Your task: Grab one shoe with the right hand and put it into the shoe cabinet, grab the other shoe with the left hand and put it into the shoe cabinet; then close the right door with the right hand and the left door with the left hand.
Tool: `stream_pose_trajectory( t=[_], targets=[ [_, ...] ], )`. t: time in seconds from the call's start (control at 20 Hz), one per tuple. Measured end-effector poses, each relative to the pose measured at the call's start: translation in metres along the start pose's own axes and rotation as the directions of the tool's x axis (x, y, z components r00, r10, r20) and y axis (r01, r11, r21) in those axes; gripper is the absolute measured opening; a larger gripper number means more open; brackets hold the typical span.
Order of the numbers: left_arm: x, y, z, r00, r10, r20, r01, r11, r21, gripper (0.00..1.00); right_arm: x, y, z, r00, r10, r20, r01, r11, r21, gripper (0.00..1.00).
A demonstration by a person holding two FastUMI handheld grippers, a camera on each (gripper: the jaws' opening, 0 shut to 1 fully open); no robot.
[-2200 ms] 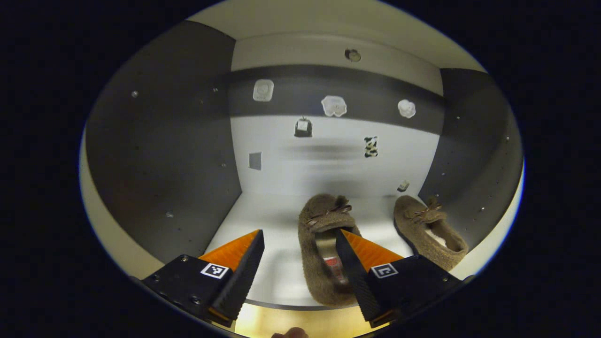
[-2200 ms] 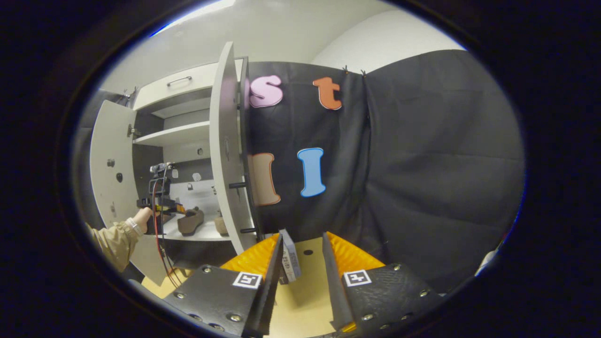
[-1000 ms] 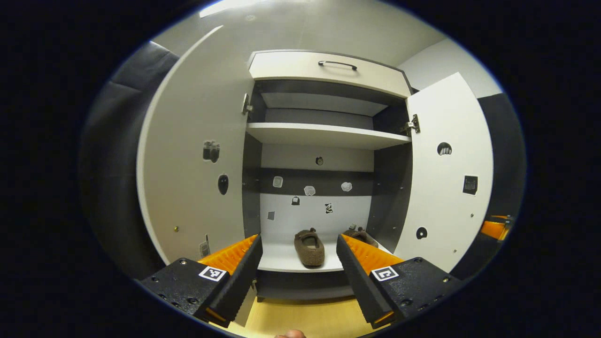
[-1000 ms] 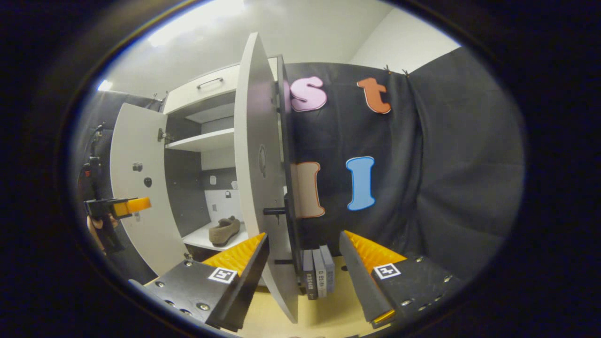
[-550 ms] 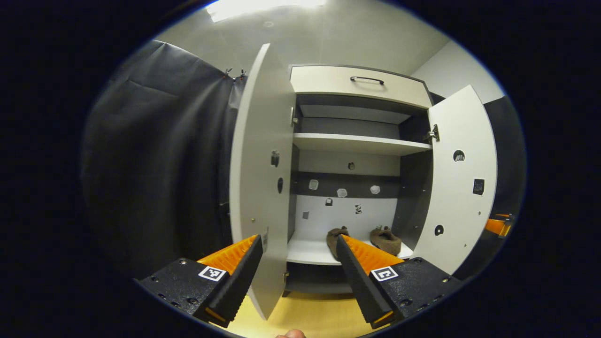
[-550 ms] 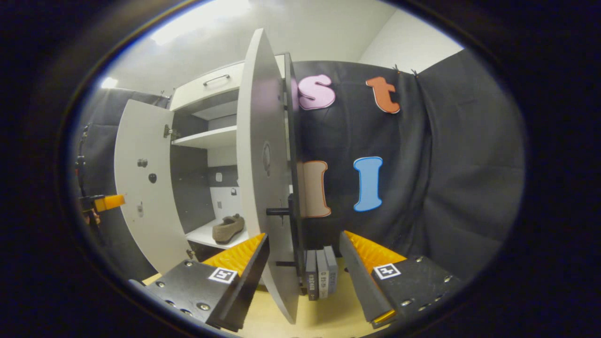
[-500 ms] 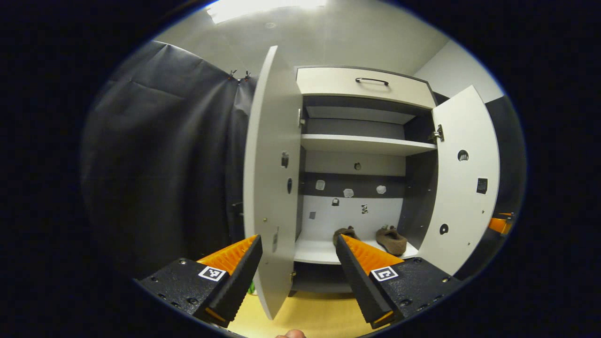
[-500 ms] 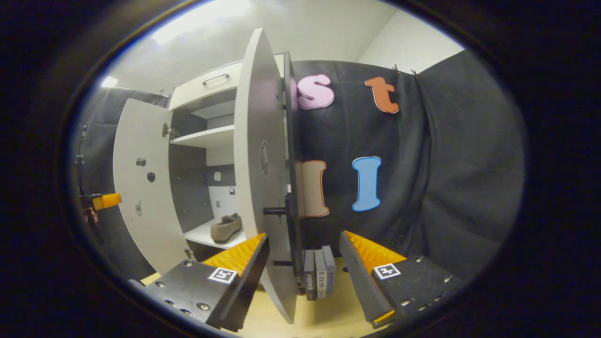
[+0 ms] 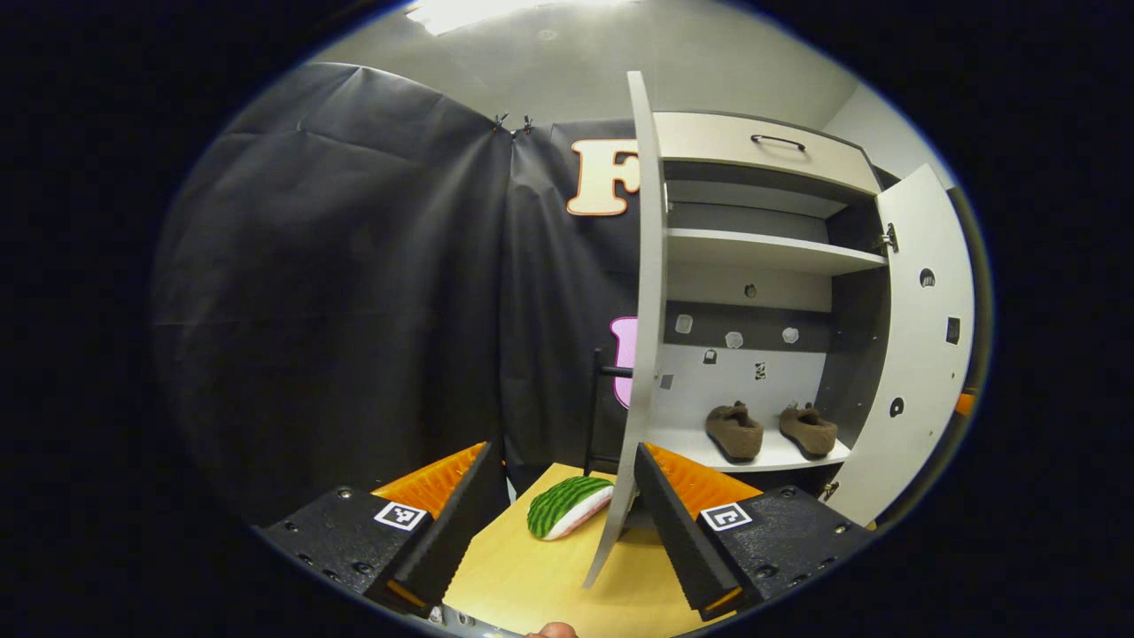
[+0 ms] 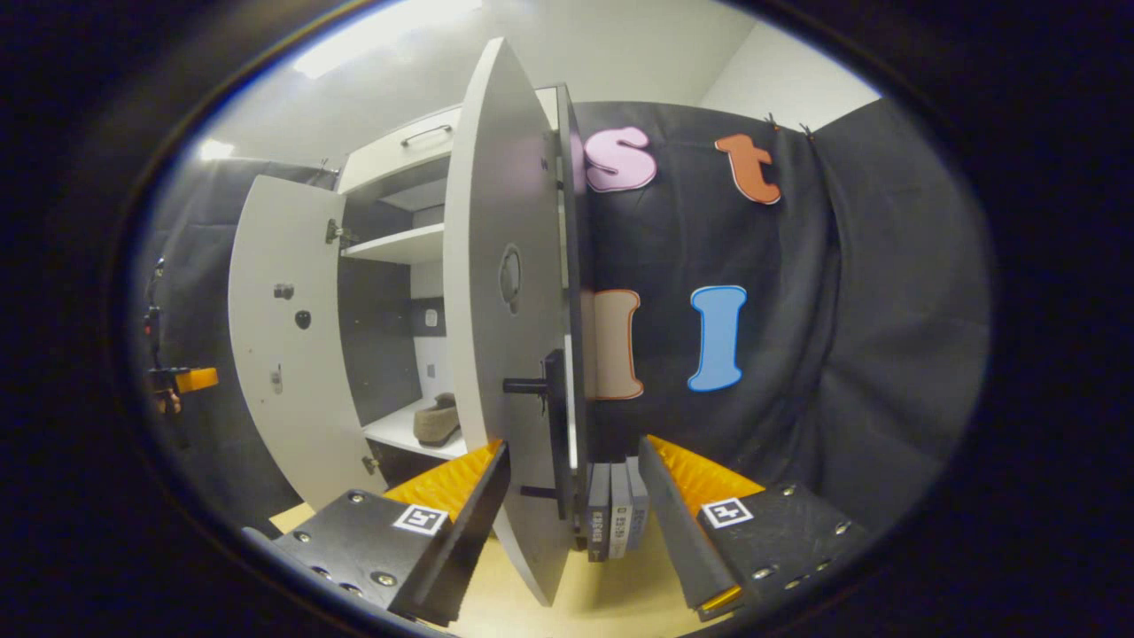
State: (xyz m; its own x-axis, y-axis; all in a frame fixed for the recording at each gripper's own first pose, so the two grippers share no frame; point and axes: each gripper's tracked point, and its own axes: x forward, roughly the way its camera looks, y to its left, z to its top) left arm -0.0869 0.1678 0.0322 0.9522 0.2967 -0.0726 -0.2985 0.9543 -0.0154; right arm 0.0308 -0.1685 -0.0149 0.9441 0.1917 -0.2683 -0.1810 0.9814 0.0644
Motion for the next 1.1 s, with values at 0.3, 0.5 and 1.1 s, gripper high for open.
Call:
stream_pose_trajectory(
  t=[0.3, 0.5, 1.1],
  targets=[
    [0.035, 0.005, -0.005, 0.999, -0.032, 0.016, 0.032, 0.998, 0.047, 0.96, 0.005, 0.038, 0.000, 1.000, 0.024, 0.005, -0.023, 1.000, -0.018, 0.88],
    [0.055, -0.002, -0.009, 0.996, -0.090, 0.024, 0.089, 0.995, 0.045, 0.96, 0.008, 0.051, -0.001, 1.000, 0.013, 0.009, -0.012, 1.000, -0.014, 0.80],
    [0.081, 0.004, -0.019, 0.988, -0.150, 0.025, 0.146, 0.980, 0.138, 0.96, 0.053, 0.141, -0.011, 0.986, 0.168, -0.014, -0.167, 0.985, 0.035, 0.87]
  ],
)
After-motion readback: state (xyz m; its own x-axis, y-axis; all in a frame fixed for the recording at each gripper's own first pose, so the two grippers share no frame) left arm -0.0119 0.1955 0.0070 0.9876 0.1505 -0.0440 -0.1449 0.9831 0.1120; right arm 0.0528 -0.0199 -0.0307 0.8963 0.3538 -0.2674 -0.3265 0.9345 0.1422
